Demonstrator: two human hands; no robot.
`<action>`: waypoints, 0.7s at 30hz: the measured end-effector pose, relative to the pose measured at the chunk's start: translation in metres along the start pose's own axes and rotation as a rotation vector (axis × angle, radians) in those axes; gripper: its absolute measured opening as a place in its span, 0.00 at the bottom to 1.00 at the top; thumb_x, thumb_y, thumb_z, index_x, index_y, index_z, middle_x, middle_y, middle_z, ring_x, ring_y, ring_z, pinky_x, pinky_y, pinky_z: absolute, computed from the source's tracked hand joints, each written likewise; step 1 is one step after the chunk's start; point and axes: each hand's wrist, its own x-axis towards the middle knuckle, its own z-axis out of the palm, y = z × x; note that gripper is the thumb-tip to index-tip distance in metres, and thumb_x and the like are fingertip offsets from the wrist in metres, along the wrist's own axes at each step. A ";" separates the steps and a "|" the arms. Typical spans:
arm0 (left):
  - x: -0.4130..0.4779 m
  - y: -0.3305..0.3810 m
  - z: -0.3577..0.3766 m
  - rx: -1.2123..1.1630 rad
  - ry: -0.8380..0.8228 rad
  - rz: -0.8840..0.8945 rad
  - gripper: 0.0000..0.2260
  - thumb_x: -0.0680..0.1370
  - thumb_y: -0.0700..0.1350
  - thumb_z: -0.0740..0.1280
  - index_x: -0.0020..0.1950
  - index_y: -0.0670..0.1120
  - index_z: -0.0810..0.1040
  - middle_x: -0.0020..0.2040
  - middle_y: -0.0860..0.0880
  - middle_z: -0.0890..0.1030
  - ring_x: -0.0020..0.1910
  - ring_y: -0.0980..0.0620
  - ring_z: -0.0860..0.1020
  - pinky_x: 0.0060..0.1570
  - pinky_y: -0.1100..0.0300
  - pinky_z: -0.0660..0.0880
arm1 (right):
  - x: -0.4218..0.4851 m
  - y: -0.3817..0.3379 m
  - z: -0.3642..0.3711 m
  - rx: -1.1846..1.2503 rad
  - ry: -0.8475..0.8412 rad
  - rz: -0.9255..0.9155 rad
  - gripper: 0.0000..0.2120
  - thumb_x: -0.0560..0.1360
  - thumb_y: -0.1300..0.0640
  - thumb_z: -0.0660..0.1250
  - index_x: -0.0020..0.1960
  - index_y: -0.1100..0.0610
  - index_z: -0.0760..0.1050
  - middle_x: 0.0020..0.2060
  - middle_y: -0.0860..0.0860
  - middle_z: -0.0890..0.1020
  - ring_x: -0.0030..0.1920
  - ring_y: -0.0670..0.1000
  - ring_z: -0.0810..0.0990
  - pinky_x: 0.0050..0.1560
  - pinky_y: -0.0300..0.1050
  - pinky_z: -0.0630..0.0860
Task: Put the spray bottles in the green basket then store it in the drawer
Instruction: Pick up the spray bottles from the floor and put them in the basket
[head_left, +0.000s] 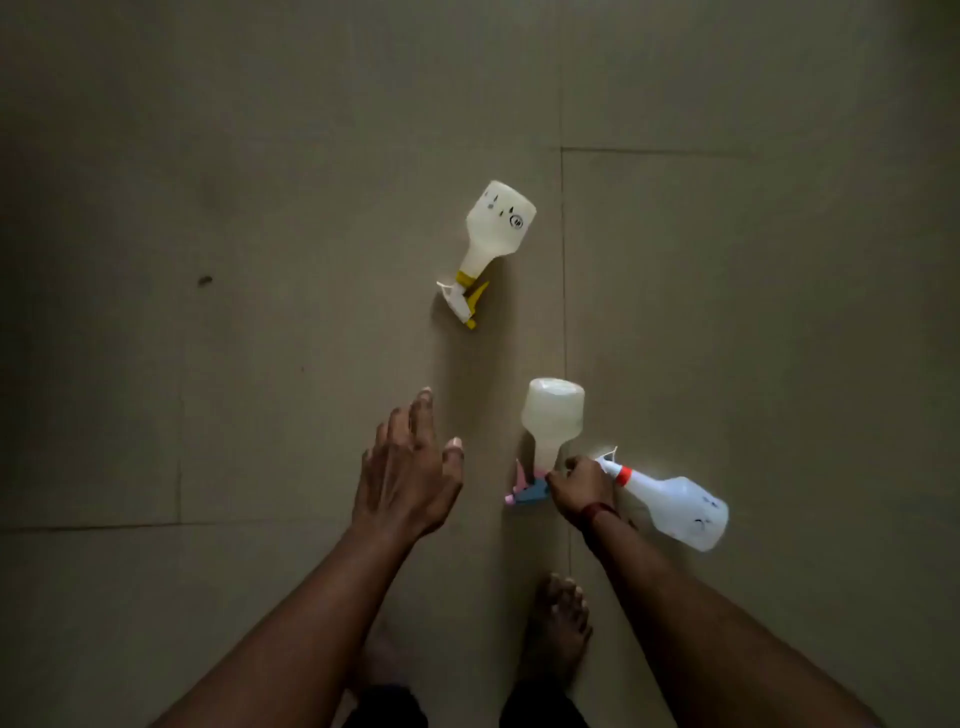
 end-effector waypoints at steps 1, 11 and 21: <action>0.007 0.000 -0.001 -0.049 0.027 -0.011 0.30 0.77 0.54 0.61 0.77 0.46 0.57 0.68 0.41 0.71 0.63 0.42 0.72 0.58 0.46 0.72 | 0.007 -0.001 0.002 0.015 0.007 -0.001 0.16 0.74 0.54 0.67 0.57 0.63 0.76 0.54 0.63 0.81 0.56 0.62 0.79 0.57 0.52 0.76; 0.030 -0.023 0.030 -0.140 -0.039 -0.035 0.15 0.77 0.50 0.63 0.63 0.47 0.75 0.59 0.43 0.80 0.56 0.43 0.78 0.53 0.53 0.75 | 0.065 0.000 0.049 0.060 0.056 0.128 0.21 0.67 0.47 0.71 0.54 0.60 0.77 0.51 0.60 0.83 0.53 0.62 0.80 0.48 0.49 0.76; -0.013 -0.030 0.003 -0.186 0.028 -0.105 0.14 0.77 0.49 0.64 0.60 0.48 0.76 0.58 0.44 0.80 0.56 0.43 0.79 0.54 0.50 0.76 | 0.016 -0.015 0.010 0.226 0.072 0.001 0.18 0.69 0.45 0.71 0.45 0.61 0.82 0.41 0.57 0.86 0.45 0.58 0.84 0.47 0.49 0.79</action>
